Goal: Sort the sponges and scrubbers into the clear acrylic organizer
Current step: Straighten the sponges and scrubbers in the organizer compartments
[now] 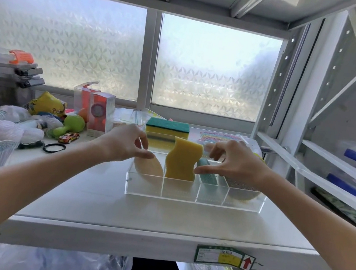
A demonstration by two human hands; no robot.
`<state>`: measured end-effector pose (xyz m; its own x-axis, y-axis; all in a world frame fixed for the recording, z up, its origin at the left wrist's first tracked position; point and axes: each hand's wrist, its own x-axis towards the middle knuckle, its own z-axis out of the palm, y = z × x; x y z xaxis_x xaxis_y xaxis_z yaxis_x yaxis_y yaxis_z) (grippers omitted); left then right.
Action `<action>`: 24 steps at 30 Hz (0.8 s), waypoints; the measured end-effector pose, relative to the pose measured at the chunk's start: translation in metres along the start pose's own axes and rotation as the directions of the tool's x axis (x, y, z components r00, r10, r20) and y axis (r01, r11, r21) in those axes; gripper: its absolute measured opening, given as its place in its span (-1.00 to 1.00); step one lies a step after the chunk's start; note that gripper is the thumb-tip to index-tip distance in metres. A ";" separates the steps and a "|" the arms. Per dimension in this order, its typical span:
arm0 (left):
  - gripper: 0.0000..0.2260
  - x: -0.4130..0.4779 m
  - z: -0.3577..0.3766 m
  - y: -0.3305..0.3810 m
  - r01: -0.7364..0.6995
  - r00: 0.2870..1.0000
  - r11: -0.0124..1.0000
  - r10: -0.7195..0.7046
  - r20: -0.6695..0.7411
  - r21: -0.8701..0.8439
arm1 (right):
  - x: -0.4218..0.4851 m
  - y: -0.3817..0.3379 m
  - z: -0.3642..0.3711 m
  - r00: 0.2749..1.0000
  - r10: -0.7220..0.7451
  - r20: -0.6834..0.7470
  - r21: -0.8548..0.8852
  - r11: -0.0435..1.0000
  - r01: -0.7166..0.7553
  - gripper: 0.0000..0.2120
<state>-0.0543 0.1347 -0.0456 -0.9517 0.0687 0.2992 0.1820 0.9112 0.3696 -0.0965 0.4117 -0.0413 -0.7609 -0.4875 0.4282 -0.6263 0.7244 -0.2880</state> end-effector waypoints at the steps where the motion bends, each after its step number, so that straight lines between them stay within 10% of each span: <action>1: -0.67 0.001 0.000 0.000 -0.027 0.999 1.000 0.027 -0.029 0.001 | -0.001 0.001 0.000 1.000 -0.004 0.020 0.012 1.000 0.004 -0.36; 13: -0.69 -0.004 -0.008 0.000 -0.080 0.994 0.985 0.067 -0.091 -0.153 | -0.003 0.016 -0.027 0.993 0.062 -0.101 0.139 0.989 -0.048 -0.47; 18: -0.67 -0.014 -0.012 -0.004 0.106 0.994 0.966 -0.109 -0.004 -0.236 | -0.010 0.057 -0.053 0.914 0.400 0.072 -0.138 0.911 -0.388 -0.47; 24: -0.58 -0.034 0.009 -0.009 0.367 0.926 0.842 -0.290 0.242 -0.395 | -0.018 0.075 -0.037 0.881 0.422 0.213 0.261 0.844 -0.468 -0.49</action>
<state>-0.0257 0.1282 -0.0671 -0.9938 -0.1025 -0.0430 -0.0984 0.6319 0.7688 -0.1234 0.4932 -0.0390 -0.9710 -0.2274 0.0735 -0.2173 0.7126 -0.6670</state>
